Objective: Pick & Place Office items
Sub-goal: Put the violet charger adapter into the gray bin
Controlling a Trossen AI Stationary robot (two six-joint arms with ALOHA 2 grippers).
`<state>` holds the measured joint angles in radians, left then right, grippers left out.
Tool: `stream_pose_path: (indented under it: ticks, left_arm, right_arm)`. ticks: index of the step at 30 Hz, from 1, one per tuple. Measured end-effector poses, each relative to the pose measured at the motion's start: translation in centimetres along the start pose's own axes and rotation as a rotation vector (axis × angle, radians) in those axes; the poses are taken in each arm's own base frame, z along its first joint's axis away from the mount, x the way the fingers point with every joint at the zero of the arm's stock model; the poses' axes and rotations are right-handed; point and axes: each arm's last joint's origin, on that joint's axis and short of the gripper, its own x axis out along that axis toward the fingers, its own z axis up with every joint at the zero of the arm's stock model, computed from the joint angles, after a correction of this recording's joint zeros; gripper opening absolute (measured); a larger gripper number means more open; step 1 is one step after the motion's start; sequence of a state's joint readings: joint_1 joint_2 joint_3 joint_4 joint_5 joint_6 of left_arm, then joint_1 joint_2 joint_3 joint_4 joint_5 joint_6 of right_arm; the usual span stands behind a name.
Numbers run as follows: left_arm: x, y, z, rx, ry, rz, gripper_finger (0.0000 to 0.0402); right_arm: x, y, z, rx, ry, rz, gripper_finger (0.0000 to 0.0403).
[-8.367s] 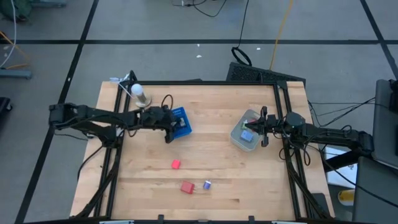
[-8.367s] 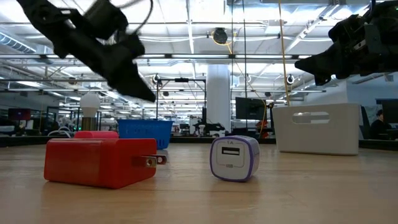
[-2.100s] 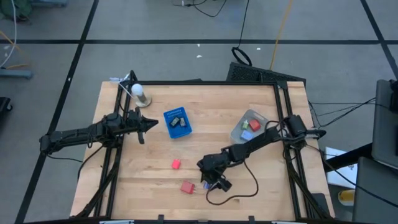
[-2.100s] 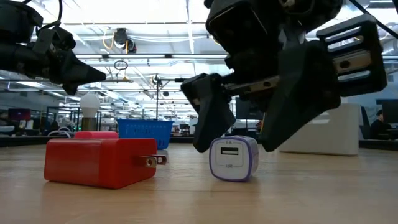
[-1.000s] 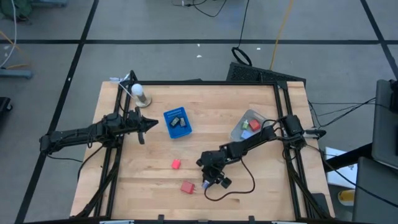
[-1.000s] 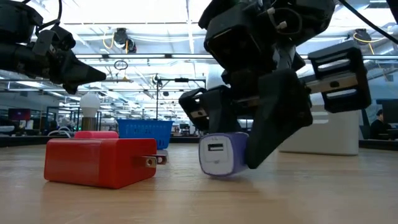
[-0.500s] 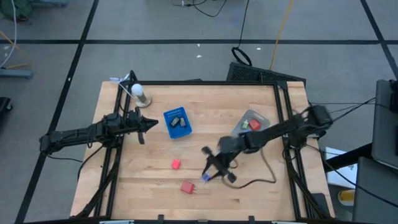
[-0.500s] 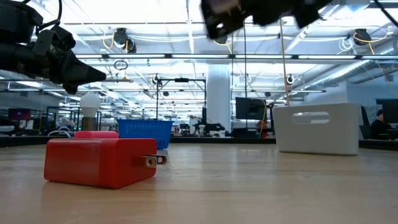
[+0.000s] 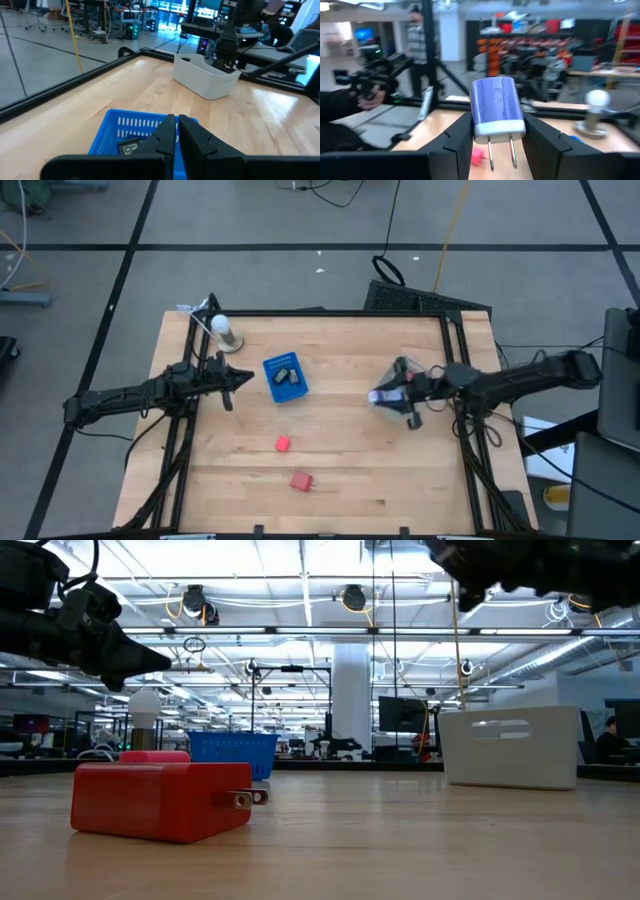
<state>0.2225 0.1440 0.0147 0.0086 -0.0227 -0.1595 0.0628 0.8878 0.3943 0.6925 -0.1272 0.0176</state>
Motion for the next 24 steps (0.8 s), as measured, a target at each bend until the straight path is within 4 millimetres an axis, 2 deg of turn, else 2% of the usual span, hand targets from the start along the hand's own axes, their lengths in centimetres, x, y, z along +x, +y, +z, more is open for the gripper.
stream_pose_path:
  ticks: [5, 10, 14, 19, 24]
  left_arm:
    - [0.0, 0.1, 0.0, 0.0, -0.003, 0.018, 0.0021]
    - [0.0, 0.1, 0.0, 0.007, -0.003, 0.023, 0.0021]
    - [0.0, 0.1, 0.0, 0.019, -0.004, 0.023, 0.0021]
    - [0.0, 0.1, 0.0, 0.02, -0.004, 0.023, 0.0021]
    - [0.0, 0.1, 0.0, 0.039, -0.005, 0.023, 0.0021]
  right_arm:
    - [-3.6, 0.0, -0.8, -0.03, -0.037, -0.129, 0.013]
    - [-5.9, 0.0, -1.9, -0.045, -0.042, -0.217, 0.013]
    - [-6.9, 0.2, -2.5, -0.063, -0.082, -0.22, 0.013]
    - [-7.8, -0.2, -4.3, -0.06, -0.058, -0.357, 0.013]
    - [-8.0, -0.2, -4.4, -0.063, -0.05, -0.393, 0.013]
